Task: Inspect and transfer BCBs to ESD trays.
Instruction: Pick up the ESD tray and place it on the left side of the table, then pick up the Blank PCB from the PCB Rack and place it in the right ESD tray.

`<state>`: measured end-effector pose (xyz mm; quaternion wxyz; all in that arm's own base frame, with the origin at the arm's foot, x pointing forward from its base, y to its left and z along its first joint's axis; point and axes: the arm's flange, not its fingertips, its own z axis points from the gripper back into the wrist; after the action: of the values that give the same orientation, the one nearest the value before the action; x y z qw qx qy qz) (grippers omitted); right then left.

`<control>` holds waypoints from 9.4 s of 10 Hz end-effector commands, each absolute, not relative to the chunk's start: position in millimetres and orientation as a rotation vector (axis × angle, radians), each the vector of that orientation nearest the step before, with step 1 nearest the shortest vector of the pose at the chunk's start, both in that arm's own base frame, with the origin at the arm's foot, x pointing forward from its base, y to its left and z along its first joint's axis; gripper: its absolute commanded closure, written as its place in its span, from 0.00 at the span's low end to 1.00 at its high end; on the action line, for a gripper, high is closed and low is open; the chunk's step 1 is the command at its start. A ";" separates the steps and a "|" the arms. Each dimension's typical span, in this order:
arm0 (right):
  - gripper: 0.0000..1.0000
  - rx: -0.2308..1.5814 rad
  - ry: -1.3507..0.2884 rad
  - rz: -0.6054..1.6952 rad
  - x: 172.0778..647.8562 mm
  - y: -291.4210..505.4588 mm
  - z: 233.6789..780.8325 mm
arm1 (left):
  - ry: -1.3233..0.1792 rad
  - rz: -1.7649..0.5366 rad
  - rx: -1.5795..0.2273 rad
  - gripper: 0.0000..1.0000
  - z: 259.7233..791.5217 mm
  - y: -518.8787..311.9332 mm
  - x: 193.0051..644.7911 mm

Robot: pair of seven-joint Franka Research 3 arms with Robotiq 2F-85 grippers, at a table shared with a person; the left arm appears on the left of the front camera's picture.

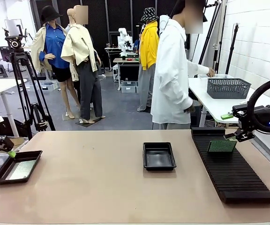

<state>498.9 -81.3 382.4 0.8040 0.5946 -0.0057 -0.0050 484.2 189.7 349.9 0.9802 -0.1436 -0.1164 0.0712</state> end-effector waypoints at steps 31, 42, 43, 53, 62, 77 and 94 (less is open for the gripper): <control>0.00 1.202 -0.033 0.069 506.5 -81.3 392.3 | -0.289 0.126 -0.505 0.00 379.1 185.0 475.1; 0.00 0.846 -0.005 0.432 536.7 -76.6 412.9 | -0.247 0.074 -0.697 0.00 380.7 190.3 477.6; 0.00 0.841 -0.008 0.444 537.3 -77.8 414.2 | -0.244 0.053 -0.754 0.00 382.1 193.7 476.5; 0.00 0.754 -0.007 0.604 541.0 -77.9 424.7 | -0.203 -0.140 -1.263 0.00 369.9 220.3 487.6; 0.00 0.459 -0.037 0.954 530.9 -50.7 439.7 | -0.171 -0.117 -1.308 0.00 367.3 207.8 486.4; 0.00 0.012 -0.070 1.484 611.6 -27.9 437.6 | -0.081 -0.059 -1.327 0.00 356.6 201.1 489.0; 0.00 0.118 -0.087 1.423 602.1 -15.7 365.8 | -0.081 -0.059 -1.327 0.00 356.6 201.1 489.0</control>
<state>598.0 -18.4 368.9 0.7541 0.0572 -0.0291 0.6536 489.6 200.6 353.6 0.7853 -0.6176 -0.0345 -0.0270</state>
